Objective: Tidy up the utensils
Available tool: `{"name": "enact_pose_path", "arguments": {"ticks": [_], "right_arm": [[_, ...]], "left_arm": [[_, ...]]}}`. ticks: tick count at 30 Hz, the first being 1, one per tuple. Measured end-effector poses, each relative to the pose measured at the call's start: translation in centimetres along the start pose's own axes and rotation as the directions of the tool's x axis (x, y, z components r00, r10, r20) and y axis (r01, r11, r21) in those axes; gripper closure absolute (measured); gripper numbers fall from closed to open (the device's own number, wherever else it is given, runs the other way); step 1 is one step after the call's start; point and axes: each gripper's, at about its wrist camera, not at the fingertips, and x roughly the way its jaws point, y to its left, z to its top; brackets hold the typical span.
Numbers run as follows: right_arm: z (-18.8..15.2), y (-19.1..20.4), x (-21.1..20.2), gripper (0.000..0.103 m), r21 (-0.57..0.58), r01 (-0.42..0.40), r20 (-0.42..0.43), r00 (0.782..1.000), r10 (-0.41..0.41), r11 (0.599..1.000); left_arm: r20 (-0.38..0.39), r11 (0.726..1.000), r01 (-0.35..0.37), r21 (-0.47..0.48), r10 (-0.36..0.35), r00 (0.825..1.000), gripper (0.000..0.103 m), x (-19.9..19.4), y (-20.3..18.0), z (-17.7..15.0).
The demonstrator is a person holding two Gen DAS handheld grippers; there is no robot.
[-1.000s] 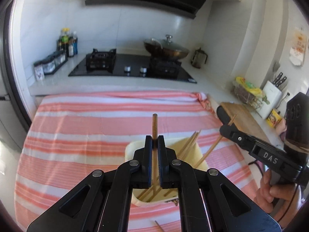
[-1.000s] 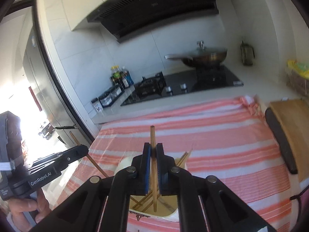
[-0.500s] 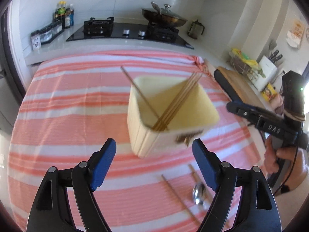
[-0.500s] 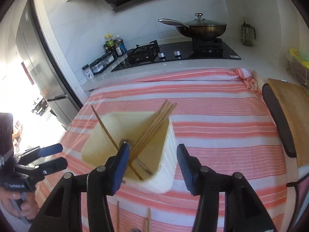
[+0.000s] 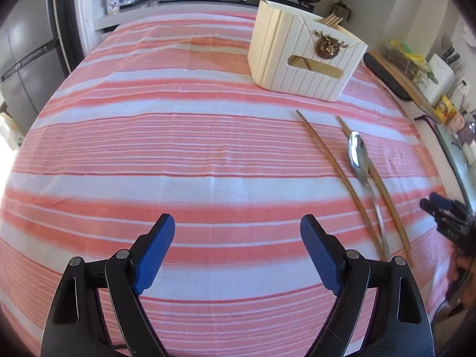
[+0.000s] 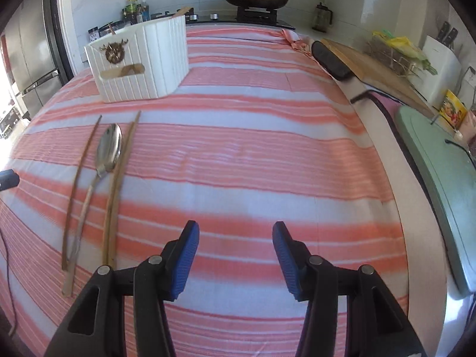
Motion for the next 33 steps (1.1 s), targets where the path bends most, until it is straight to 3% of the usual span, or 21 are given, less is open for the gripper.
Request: {"name": "enact_pose_path", "arguments": {"ticks": [3,13,22,25,30,33], "right_arm": [[-1.1,0.1,-0.1,0.051,-0.018,0.023,0.024,0.999,-0.022,1.0],[-2.1,-0.2,0.5,0.044,0.038,0.012,0.056,0.998,-0.015,0.999],[-2.2,-0.6,0.8,0.04,0.063,-0.01,0.056,0.998,0.007,0.998],[-2.2,-0.7,0.8,0.04,0.068,-0.015,0.057,0.998,0.011,0.998],[-2.3,-0.9,0.8,0.04,0.068,-0.015,0.057,0.998,0.011,0.998],[-2.2,-0.8,0.8,0.04,0.068,-0.015,0.057,0.998,0.011,0.998]], "left_arm": [[0.049,0.998,-0.06,0.02,0.059,0.997,0.016,1.2,-0.4,0.0],[0.084,0.994,-0.108,0.003,0.107,0.991,0.016,2.5,-0.3,-0.5],[0.133,0.996,-0.088,0.021,0.084,0.988,0.016,1.5,-1.8,-0.8],[0.076,0.995,-0.086,0.055,0.081,0.994,0.016,1.9,-2.6,-0.7],[0.024,0.968,-0.156,0.196,0.154,0.988,0.016,2.1,-3.7,-2.1],[0.016,0.973,-0.146,0.179,0.145,0.989,0.009,1.3,-2.9,-3.4]]}}
